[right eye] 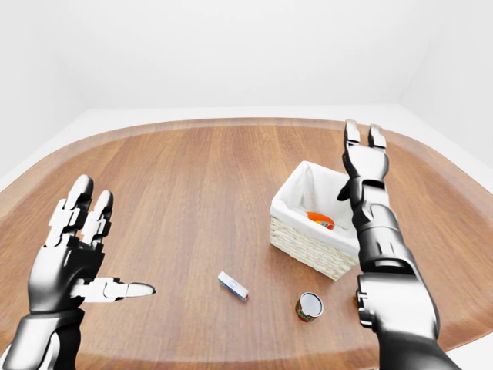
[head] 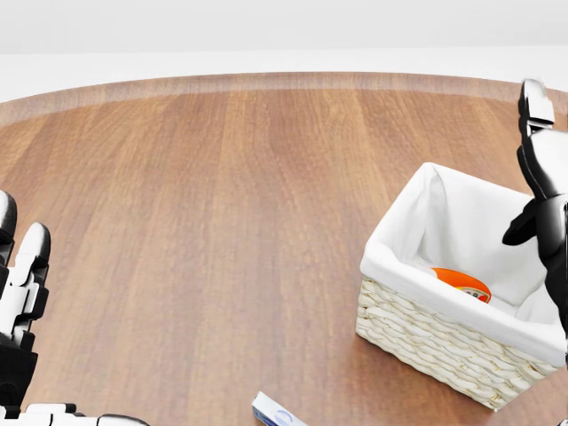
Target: Pick up the ketchup, and put it in the basket.
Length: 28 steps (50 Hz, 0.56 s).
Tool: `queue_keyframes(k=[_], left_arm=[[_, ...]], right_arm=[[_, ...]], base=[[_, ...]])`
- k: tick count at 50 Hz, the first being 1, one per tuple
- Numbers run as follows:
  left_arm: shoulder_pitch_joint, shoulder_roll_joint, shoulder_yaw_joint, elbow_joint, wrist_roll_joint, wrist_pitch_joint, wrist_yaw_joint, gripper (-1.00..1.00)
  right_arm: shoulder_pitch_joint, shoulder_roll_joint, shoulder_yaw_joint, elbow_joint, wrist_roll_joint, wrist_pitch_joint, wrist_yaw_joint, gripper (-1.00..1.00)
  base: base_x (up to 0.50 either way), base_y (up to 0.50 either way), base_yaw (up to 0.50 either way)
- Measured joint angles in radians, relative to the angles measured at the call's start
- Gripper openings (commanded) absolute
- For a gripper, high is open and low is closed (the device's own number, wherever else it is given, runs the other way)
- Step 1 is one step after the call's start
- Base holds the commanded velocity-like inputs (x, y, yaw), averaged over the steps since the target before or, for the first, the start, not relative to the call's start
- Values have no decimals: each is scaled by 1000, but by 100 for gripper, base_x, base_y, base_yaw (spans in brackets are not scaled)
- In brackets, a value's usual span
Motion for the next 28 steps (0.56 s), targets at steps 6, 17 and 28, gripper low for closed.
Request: queue_keyframes(k=[6, 17, 28], left_arm=[[2, -1, -1, -3, 0, 0, -1, 100], [3, -2, -2, -7, 0, 0, 0, 100], [4, -2, -1, -15, -1, 0, 0, 100]], right_arm=[[85, -8, -66, -314, 14, 55, 159, 100], [244, -4, -202, -941, 46, 140, 478, 100], [352, -4, -341, -1563, 127, 140, 801, 100]], base=[[0, 0, 0], [0, 0, 0], [0, 0, 0]])
